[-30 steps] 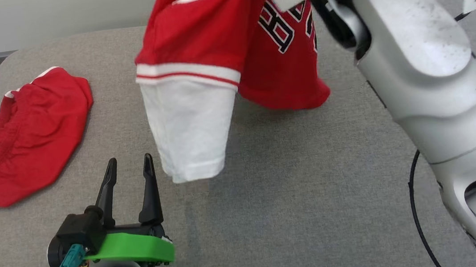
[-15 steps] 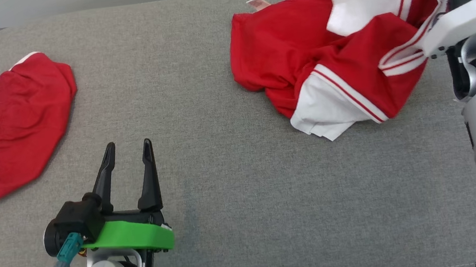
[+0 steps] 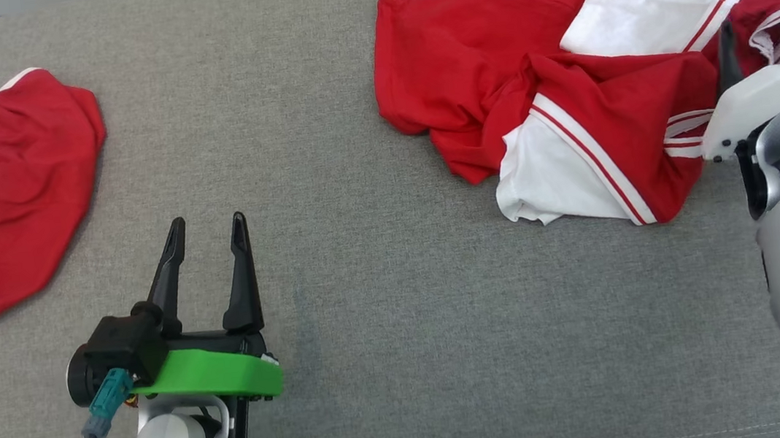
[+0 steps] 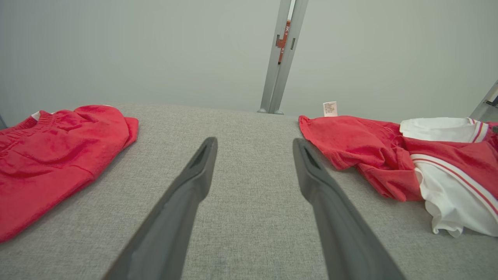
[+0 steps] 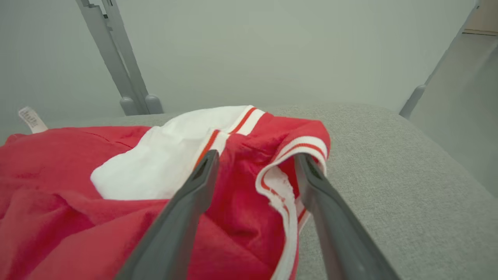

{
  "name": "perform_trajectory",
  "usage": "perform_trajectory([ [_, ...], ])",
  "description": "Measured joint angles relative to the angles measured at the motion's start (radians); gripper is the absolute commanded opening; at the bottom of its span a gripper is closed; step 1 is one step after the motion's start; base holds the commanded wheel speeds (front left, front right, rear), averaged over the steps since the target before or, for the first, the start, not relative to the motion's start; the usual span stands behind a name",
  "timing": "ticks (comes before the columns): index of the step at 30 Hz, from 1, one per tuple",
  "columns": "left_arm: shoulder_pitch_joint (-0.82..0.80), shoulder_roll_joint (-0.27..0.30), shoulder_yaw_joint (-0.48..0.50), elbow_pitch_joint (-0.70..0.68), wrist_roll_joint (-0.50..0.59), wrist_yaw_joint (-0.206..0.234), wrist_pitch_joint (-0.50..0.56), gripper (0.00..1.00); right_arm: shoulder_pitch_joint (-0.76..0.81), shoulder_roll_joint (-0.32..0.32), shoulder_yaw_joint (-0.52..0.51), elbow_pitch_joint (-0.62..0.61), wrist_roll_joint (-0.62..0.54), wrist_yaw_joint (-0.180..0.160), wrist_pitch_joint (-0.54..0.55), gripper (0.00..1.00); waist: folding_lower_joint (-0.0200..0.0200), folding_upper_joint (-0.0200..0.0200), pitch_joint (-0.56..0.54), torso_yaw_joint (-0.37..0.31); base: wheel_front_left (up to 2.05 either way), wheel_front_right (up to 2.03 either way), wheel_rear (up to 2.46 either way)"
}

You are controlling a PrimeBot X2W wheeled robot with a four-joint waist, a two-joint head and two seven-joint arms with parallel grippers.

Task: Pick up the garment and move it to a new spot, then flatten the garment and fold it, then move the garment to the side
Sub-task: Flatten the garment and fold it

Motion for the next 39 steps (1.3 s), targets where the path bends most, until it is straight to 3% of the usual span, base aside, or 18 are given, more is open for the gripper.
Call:
perform_trajectory([
  [4,0.007,0.0,0.005,0.004,-0.002,0.001,0.0,1.0,0.067,0.037,0.076,-0.044,-0.01,0.0,0.091,1.0,0.0,0.0,-0.023,-0.014,0.0,0.0,0.0],
  [11,0.028,0.0,0.008,0.008,-0.006,0.003,0.0,1.0,0.239,0.065,0.273,-0.285,0.075,0.0,0.226,1.0,0.0,0.0,-0.064,-0.052,0.0,0.0,0.0],
  [16,0.031,0.0,-0.002,0.008,-0.008,0.004,0.0,1.0,0.359,0.068,0.333,-0.424,0.147,0.0,0.355,1.0,0.0,0.0,-0.074,-0.066,0.0,0.0,0.0],
  [19,0.031,0.0,-0.006,0.008,-0.008,0.004,0.0,1.0,0.383,0.063,0.339,-0.477,0.119,0.0,0.392,1.0,0.0,0.0,-0.067,-0.063,0.0,0.0,0.0],
  [27,0.02,0.0,-0.008,0.008,-0.009,0.002,0.0,1.0,0.375,0.034,0.318,-0.469,0.036,0.0,0.484,1.0,0.0,0.0,-0.046,-0.032,0.0,0.0,0.0],
  [37,0.018,0.0,-0.007,0.008,-0.011,0.001,0.0,1.0,0.323,0.025,0.285,-0.365,-0.024,0.0,0.499,1.0,0.0,-0.0001,-0.019,-0.006,0.0,0.0,0.0],
  [39,0.016,0.0,-0.006,0.008,-0.012,0.001,0.0,1.0,0.309,0.027,0.268,-0.347,-0.033,0.0,0.491,0.19,0.0,0.0,-0.015,-0.005,0.0,0.0,0.0],
])
